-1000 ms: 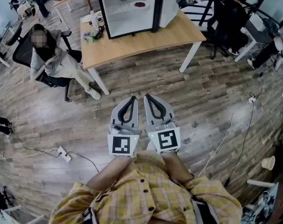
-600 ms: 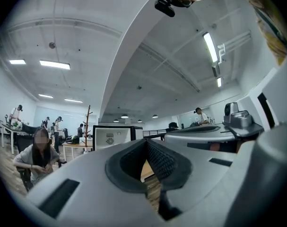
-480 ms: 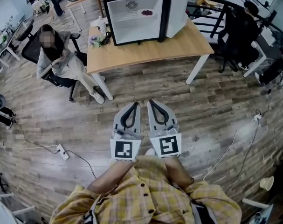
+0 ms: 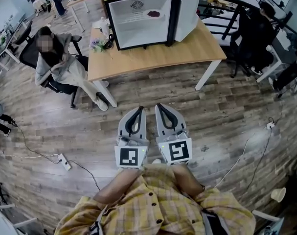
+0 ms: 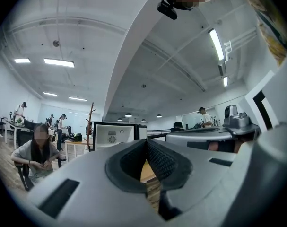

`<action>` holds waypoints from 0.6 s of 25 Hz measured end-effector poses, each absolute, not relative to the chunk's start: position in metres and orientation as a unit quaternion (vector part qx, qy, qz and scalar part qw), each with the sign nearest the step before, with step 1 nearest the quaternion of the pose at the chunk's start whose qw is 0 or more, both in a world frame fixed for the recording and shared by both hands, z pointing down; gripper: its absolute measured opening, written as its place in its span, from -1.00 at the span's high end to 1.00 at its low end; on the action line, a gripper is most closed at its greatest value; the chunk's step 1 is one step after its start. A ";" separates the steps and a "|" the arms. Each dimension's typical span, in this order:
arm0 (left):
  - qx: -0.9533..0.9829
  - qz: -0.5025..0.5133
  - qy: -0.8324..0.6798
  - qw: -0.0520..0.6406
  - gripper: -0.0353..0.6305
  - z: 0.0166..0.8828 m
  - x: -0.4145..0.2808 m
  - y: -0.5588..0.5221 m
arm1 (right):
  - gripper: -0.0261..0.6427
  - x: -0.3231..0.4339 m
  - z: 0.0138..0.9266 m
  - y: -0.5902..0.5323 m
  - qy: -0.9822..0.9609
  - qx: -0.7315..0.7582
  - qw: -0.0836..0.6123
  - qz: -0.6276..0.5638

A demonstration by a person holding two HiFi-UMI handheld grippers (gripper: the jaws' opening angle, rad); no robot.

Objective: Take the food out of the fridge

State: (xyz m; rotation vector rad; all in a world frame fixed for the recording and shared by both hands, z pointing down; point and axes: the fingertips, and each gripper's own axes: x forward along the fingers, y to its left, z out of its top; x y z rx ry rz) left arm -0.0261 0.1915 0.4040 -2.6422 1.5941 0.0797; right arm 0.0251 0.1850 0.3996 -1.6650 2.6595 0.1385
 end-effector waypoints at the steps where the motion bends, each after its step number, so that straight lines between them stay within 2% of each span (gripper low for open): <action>1: -0.857 0.029 0.514 0.026 0.87 0.404 -0.024 0.183 | 0.90 0.028 0.399 0.176 0.845 -0.533 0.001 0.043; 15: -0.867 0.033 0.497 0.021 0.87 0.395 -0.016 0.019 | 0.90 0.023 0.388 0.014 0.845 -0.532 -0.006 0.042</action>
